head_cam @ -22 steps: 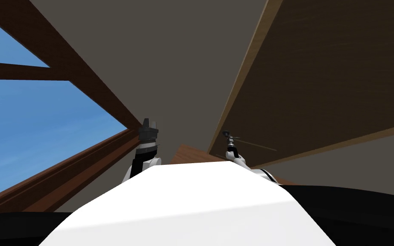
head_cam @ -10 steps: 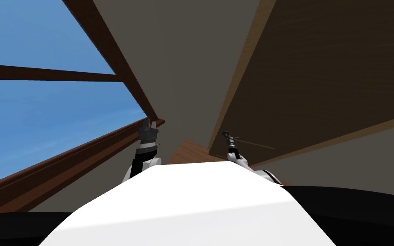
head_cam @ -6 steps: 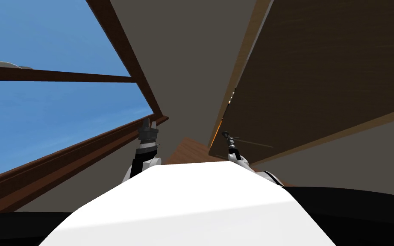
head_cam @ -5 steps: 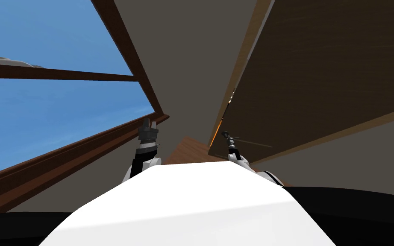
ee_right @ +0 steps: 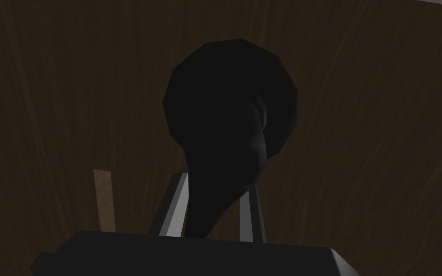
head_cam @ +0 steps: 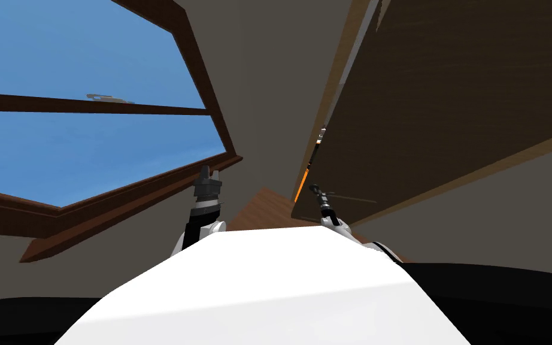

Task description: Pull the door open

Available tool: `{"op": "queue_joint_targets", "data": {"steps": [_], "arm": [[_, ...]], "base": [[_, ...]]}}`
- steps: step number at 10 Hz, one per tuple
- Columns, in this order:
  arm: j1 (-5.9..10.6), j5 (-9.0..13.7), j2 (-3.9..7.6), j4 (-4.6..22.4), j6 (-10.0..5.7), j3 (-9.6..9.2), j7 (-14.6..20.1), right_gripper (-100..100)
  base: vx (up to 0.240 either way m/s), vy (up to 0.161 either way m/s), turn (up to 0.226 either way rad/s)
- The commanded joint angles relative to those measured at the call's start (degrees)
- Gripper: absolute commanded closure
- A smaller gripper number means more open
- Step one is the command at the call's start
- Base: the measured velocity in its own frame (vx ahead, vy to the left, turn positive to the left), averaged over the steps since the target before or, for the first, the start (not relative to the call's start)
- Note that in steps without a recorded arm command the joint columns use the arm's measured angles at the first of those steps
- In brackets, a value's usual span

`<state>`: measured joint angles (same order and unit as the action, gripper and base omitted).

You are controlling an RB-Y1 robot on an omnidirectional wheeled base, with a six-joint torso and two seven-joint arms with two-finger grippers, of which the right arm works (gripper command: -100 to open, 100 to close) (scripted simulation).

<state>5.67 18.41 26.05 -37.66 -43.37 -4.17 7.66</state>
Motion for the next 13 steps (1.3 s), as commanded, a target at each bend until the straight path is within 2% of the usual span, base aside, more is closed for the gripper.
{"op": "queue_joint_targets", "data": {"steps": [1, 2, 3, 4, 10, 11, 12, 13], "arm": [[-0.19, -0.48, 0.53, -0.07, -0.78, -1.05, 1.07, 100], [-0.23, -0.27, 0.38, -0.10, -0.35, -0.61, 0.67, 100], [-1.12, -0.61, 1.02, -0.63, -1.08, -1.87, 1.80, 100], [-1.31, -0.68, 1.22, -0.79, -1.28, -2.15, 2.05, 100], [-4.18, -1.84, 4.27, -3.29, -4.35, -6.53, 5.97, 100], [-3.71, -1.78, 3.92, -2.76, -4.07, -6.26, 5.70, 100], [-4.90, -1.81, 4.94, -2.83, -5.72, -7.58, 6.83, 100], [-5.52, -1.80, 5.64, -2.98, -6.70, -8.28, 7.43, 100]], "base": [[-0.233, -0.032, 0.085], [-0.107, -0.011, 0.016], [-0.159, -0.034, 0.085], [-0.199, -0.091, 0.110], [-0.233, -0.076, 0.113], [-0.109, -0.012, 0.014], [-0.140, -0.047, 0.100], [-0.226, -0.059, 0.165]]}}
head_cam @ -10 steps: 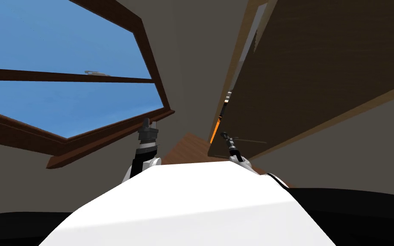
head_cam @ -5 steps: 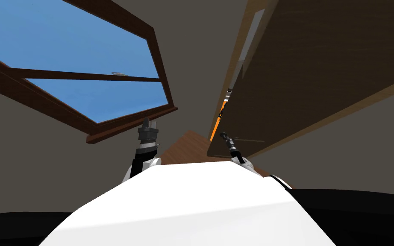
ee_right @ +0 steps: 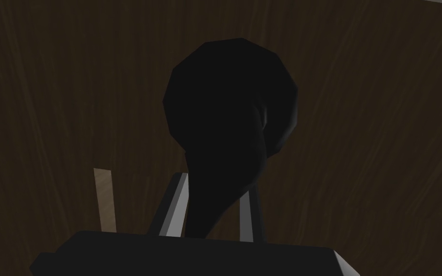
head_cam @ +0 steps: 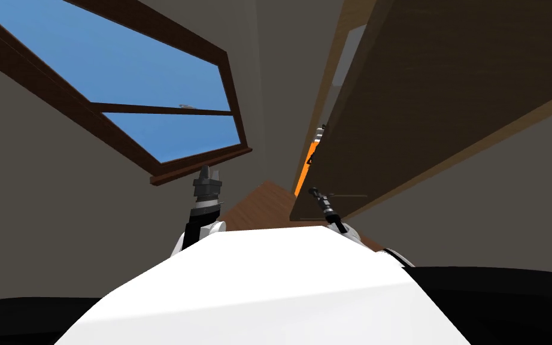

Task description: Pull the door open

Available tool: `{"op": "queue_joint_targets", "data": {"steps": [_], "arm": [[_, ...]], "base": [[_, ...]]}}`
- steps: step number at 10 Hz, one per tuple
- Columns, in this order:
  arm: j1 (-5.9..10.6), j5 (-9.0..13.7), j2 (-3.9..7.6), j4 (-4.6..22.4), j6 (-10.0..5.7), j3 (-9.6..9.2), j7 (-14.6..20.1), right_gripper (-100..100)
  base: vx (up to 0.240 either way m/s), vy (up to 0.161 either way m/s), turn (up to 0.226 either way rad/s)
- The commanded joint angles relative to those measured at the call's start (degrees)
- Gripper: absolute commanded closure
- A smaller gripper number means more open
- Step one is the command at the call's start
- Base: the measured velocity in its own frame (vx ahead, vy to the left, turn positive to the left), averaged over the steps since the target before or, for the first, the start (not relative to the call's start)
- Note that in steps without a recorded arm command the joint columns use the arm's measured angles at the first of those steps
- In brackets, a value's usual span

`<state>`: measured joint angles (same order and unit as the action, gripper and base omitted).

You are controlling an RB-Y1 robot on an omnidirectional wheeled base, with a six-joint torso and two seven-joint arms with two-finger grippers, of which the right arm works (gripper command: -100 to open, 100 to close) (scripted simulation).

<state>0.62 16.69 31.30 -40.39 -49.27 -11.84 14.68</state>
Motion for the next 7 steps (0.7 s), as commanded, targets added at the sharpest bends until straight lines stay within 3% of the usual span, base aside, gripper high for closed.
{"op": "queue_joint_targets", "data": {"steps": [1, 6, 7], "arm": [[-1.15, -0.07, 1.15, -0.41, -1.89, -1.40, 1.07, 100], [-3.62, -0.01, 3.92, -0.99, -5.81, -4.22, 3.46, 100], [-3.07, -0.06, 3.46, -0.62, -5.18, -3.98, 3.25, 100]], "base": [[-0.219, -0.100, 0.131], [-0.162, -0.063, 0.090], [-0.077, -0.027, 0.022]]}}
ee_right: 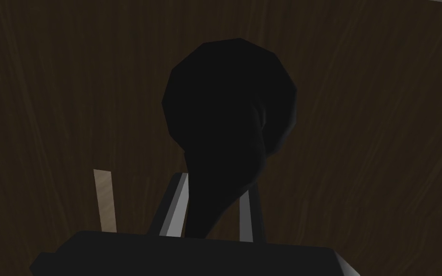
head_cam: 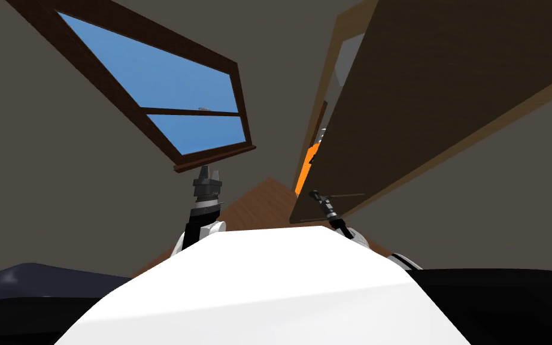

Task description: Pull the door open

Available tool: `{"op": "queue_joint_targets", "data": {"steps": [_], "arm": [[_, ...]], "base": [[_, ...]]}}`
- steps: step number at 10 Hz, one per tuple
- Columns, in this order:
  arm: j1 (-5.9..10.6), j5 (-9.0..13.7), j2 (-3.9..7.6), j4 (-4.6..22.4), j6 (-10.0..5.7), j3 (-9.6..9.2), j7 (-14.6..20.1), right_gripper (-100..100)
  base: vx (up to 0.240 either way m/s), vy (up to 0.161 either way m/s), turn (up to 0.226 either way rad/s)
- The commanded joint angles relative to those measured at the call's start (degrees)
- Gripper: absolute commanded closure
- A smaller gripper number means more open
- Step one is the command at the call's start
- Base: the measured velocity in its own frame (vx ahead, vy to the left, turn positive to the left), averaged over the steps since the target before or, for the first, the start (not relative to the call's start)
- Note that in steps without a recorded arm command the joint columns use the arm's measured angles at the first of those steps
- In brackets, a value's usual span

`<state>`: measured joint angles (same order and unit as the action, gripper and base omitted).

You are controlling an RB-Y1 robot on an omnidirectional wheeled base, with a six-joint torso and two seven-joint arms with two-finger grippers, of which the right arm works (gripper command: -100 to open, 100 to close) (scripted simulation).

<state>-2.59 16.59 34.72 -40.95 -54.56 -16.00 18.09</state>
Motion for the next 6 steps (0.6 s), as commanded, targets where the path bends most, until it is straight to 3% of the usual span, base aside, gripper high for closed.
{"op": "queue_joint_targets", "data": {"steps": [1, 6], "arm": [[-0.80, 0.26, 0.75, 0.27, -1.56, -0.66, 0.48, 100], [-3.07, 1.01, 2.86, 1.05, -5.99, -2.52, 1.83, 100]], "base": [[-0.122, -0.037, 0.157], [-0.176, -0.089, 0.154]]}}
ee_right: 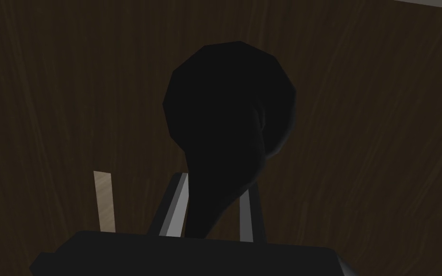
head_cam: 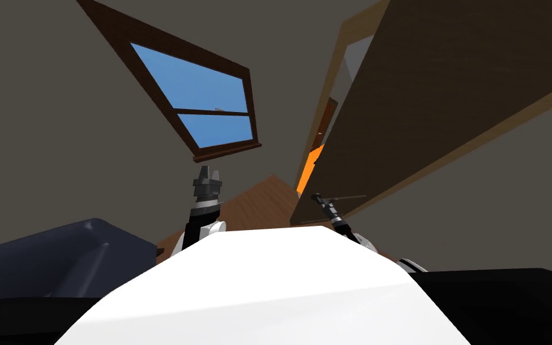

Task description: Pull the door open

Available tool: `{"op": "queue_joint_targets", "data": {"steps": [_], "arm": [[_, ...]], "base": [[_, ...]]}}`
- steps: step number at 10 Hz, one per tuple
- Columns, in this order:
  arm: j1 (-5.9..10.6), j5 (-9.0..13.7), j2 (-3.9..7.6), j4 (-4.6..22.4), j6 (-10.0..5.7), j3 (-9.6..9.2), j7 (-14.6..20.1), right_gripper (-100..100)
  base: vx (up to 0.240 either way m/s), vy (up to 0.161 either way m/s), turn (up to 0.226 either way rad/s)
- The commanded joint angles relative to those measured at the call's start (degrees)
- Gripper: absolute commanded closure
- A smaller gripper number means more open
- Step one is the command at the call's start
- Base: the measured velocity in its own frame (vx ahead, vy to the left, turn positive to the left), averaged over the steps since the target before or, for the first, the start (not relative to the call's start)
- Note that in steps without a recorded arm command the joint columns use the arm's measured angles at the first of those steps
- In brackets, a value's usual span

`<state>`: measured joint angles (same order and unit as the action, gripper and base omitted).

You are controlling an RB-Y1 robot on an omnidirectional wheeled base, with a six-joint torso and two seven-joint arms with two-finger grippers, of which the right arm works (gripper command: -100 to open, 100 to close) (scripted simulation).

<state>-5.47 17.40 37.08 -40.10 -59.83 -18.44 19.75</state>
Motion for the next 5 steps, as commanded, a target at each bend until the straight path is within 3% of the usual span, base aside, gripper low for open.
{"op": "queue_joint_targets", "data": {"steps": [1, 3, 4, 5], "arm": [[-0.71, 0.37, 1.01, 0.38, -1.76, -0.51, 0.49, 100], [-1.49, 0.62, 1.73, 0.64, -3.27, -1.15, 0.95, 100], [-1.38, 0.48, 1.25, 0.25, -2.53, -1.11, 0.70, 100], [-1.83, 0.60, 1.48, 0.81, -3.65, -1.62, 0.98, 100]], "base": [[-0.203, -0.070, 0.173], [-0.199, -0.076, 0.125], [-0.071, -0.028, 0.021], [-0.125, -0.037, 0.140]]}}
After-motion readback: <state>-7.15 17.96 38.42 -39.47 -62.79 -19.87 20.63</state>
